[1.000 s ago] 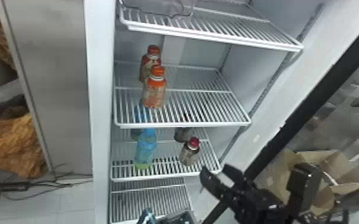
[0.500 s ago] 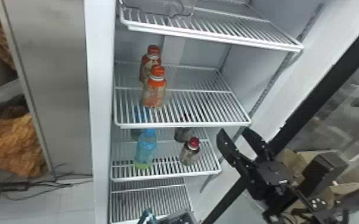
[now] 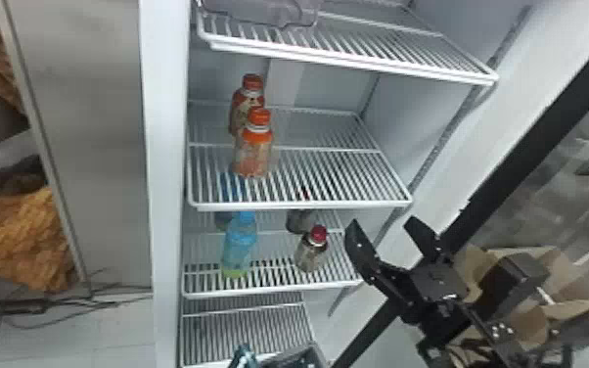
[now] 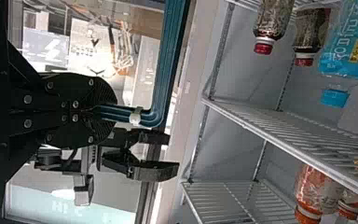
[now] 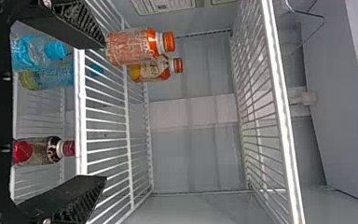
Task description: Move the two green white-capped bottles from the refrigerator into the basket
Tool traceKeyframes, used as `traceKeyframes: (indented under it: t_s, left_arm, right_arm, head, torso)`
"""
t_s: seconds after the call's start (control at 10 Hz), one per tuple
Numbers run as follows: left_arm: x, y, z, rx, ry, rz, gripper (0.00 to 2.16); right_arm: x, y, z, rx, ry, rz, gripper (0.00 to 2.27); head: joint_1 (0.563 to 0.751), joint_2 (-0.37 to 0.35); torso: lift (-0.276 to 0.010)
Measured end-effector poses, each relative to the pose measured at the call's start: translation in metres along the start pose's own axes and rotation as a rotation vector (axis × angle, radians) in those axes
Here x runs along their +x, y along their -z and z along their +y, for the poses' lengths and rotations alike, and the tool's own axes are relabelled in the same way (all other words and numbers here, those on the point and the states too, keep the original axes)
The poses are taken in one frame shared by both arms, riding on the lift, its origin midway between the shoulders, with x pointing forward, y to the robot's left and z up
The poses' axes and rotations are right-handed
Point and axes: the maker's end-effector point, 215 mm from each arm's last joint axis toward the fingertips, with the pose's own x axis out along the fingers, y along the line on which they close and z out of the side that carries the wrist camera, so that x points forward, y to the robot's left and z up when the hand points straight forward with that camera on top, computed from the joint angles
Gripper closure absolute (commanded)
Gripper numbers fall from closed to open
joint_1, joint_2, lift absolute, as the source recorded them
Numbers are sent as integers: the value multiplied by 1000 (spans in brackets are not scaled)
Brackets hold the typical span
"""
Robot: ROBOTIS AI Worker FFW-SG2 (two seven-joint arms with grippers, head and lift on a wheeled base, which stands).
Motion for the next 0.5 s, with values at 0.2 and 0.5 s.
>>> traceKeyframes:
  t_s: [0.2,0.5]
  left_arm:
    - [0,0,1,0,-2,1,1214]
    - [0,1,1,-1,-2,0,1214]
  right_arm:
    - [2,2,0,0,1,-10,18]
    - [2,-3,0,-11,1,-26,18]
  head:
    - [695,-350]
    - [695,-350]
  torso:
    - [-4]
    - [-4]
